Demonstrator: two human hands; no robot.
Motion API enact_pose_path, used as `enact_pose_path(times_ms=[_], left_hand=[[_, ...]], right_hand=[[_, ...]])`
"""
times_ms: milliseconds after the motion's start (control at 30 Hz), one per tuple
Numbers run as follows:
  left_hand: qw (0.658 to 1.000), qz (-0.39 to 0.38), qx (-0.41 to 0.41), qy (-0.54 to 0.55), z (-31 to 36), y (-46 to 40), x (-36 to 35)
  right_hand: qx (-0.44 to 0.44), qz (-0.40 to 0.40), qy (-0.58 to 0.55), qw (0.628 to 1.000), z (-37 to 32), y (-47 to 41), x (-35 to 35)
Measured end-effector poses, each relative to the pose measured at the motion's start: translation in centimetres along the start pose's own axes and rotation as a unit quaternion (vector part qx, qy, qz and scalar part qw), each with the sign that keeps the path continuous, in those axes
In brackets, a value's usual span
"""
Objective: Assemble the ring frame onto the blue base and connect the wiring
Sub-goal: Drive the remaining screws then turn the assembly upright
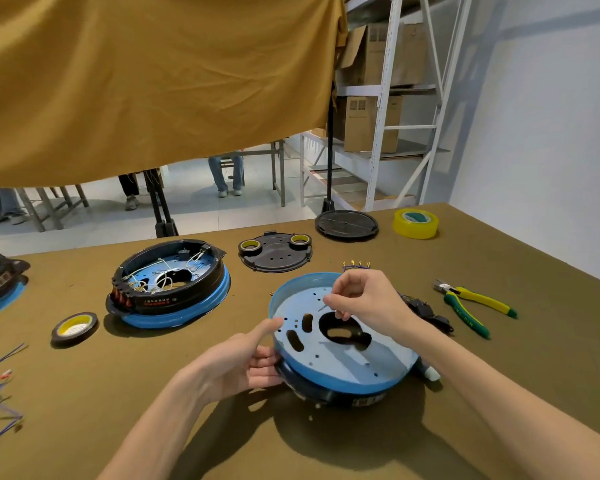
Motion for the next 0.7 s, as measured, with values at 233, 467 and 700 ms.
enact_pose_path(times_ms=[233, 467, 700], left_hand=[[0.994, -0.107, 0.019, -0.014, -0.5, -0.4, -2.3], [0.991, -0.115, 0.003, -0.063, -1.4, -1.5, -1.8], [0.988, -0.114, -0.013, -0.102, -1.9, -2.5, -1.6]], right_hand=[[0.031, -0.049, 0.103, 0.993, 0.0, 0.4, -2.8], [-0.006, -0.099, 0.077, 0.992, 1.2, 0.9, -4.5], [-0.012, -0.139, 0.11, 0.984, 0.9, 1.1, -5.2]])
Point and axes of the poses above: each hand's wrist, its own y-axis away from the middle knuckle, its own x-axis out of the back of the hand, z = x × y, the point moved 9 cm from there along -y, towards the middle knuckle, and after that the axes turned 13 degrees about -y, right-handed, at the moved point
